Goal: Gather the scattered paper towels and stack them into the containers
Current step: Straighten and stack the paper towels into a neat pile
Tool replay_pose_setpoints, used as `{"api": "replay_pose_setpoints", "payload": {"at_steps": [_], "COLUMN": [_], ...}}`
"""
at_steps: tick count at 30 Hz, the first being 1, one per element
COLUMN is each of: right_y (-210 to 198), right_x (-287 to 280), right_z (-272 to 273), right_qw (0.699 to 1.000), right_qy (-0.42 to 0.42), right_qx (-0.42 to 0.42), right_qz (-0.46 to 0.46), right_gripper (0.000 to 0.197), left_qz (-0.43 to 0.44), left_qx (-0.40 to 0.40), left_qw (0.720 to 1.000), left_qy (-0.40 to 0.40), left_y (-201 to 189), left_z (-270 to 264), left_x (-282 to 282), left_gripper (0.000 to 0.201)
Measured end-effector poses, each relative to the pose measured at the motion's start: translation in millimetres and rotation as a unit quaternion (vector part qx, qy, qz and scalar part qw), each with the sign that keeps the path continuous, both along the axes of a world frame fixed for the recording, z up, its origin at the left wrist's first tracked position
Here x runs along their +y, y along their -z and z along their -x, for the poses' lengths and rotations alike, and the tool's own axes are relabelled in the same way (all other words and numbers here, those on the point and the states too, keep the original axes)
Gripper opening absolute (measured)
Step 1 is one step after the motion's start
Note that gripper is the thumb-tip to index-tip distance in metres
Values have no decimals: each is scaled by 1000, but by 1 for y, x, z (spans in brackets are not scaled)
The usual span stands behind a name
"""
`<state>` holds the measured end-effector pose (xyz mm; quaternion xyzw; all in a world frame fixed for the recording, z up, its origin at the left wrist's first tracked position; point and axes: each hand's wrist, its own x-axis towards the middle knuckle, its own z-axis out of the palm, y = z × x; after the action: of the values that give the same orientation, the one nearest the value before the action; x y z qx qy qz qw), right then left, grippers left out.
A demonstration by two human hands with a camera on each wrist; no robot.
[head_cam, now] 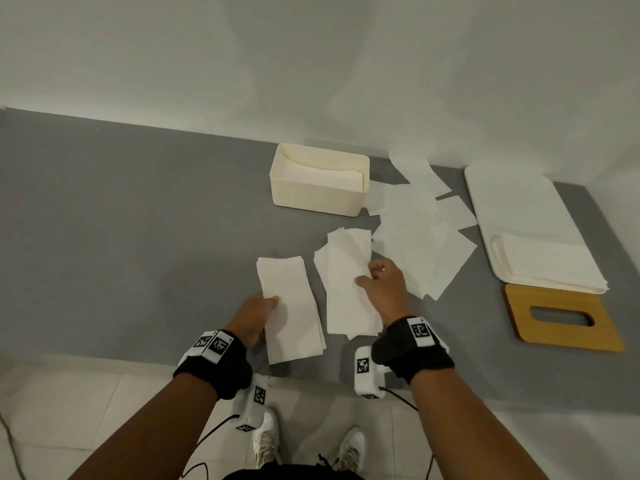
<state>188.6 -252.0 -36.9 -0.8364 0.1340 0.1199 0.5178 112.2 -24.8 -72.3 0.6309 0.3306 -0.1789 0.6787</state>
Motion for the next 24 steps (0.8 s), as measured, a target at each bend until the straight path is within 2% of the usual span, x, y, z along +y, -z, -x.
{"api": "replay_pose_setpoints", "payload": {"at_steps": [2,4,7,12,14,17,20,24], "right_y": [-2,-1,4,21,23,19,18,25], "right_x": [-7,-10,-9,-2,-1,2,16,38], "right_z": [-1,1,6,22,22,20,25,37], "right_qw": [996,976,945,938,929,916,928,934], "right_qy": [2,10,19,32,39,39,21,-2], "right_qx": [25,84,144,185,182,173,167,180], "right_qz": [-84,-200,-294,-292,-320,-359,-333,-308], "right_gripper": [41,47,41,36,42,39,41,41], "left_qz": [8,10,9,35,58,81,93,94], "left_qx": [-2,-6,-6,22,32,33,34,42], "left_qw": [1000,1000,1000,999,997,995,993,992], "left_qy": [4,15,15,-7,-25,-45,-58,-76], "left_y": [-3,-4,-5,-10,-10,-12,-18,-18], "left_z": [0,0,0,1,2,3,5,6], "left_x": [-1,-2,-5,-10,-10,-12,-15,-16], "left_gripper": [20,21,19,18,17,17,21,35]}}
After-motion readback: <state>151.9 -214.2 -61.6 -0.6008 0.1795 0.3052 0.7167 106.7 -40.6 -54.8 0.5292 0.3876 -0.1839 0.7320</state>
